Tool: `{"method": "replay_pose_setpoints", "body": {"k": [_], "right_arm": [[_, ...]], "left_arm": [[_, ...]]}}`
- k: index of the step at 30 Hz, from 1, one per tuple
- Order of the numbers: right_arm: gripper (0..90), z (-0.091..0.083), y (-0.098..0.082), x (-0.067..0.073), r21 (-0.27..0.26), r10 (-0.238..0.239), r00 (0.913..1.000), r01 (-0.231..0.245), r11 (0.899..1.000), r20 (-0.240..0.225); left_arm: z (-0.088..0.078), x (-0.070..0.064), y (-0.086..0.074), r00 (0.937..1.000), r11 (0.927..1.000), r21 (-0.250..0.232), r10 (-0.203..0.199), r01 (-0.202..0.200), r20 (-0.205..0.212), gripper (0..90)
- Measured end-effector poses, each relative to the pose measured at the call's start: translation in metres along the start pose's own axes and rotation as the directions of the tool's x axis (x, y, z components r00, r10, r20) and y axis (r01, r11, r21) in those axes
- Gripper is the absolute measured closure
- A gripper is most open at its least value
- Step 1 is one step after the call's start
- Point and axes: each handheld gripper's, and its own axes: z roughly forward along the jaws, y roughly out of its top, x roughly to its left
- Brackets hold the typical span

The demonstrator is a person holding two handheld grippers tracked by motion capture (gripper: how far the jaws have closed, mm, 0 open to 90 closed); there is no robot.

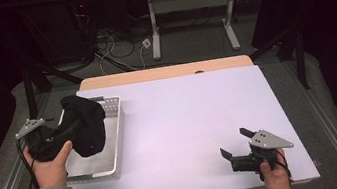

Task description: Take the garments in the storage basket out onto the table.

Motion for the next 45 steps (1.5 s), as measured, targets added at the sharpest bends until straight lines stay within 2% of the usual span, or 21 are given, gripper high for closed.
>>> {"method": "replay_pose_setpoints", "body": {"k": [9, 15, 25, 37, 45], "right_arm": [[5.4, 0.000, 0.000, 0.000, 0.000, -0.001, 1.0000, 0.001, 1.000, 0.001], [5.4, 0.000, 0.000, 0.000, -0.001, -0.003, 1.0000, 0.003, 1.000, 0.002], [5.4, -0.001, 0.000, 0.000, 0.000, -0.005, 1.0000, 0.005, 1.000, 0.002], [5.4, -0.001, 0.000, 0.000, -0.008, -0.002, 1.0000, 0.002, 1.000, 0.004], [5.4, -0.001, 0.000, 0.000, -0.009, 0.000, 1.0000, 0.000, 1.000, 0.004]], "left_arm": [[-0.004, -0.010, 0.001, 0.9996, 0.9995, -0.027, 0.018, -0.018, 0.021, 54.0], [-0.005, -0.016, -0.001, 0.9989, 0.9982, -0.059, 0.015, -0.012, 0.045, 54.0], [-0.006, -0.029, 0.000, 0.9962, 0.9972, -0.070, 0.033, -0.027, 0.081, 53.9], [-0.005, -0.046, -0.002, 0.9908, 0.9948, -0.083, 0.069, -0.059, 0.116, 53.9], [0.002, -0.062, -0.003, 0.9847, 0.9933, -0.086, 0.090, -0.078, 0.149, 53.9]]}}
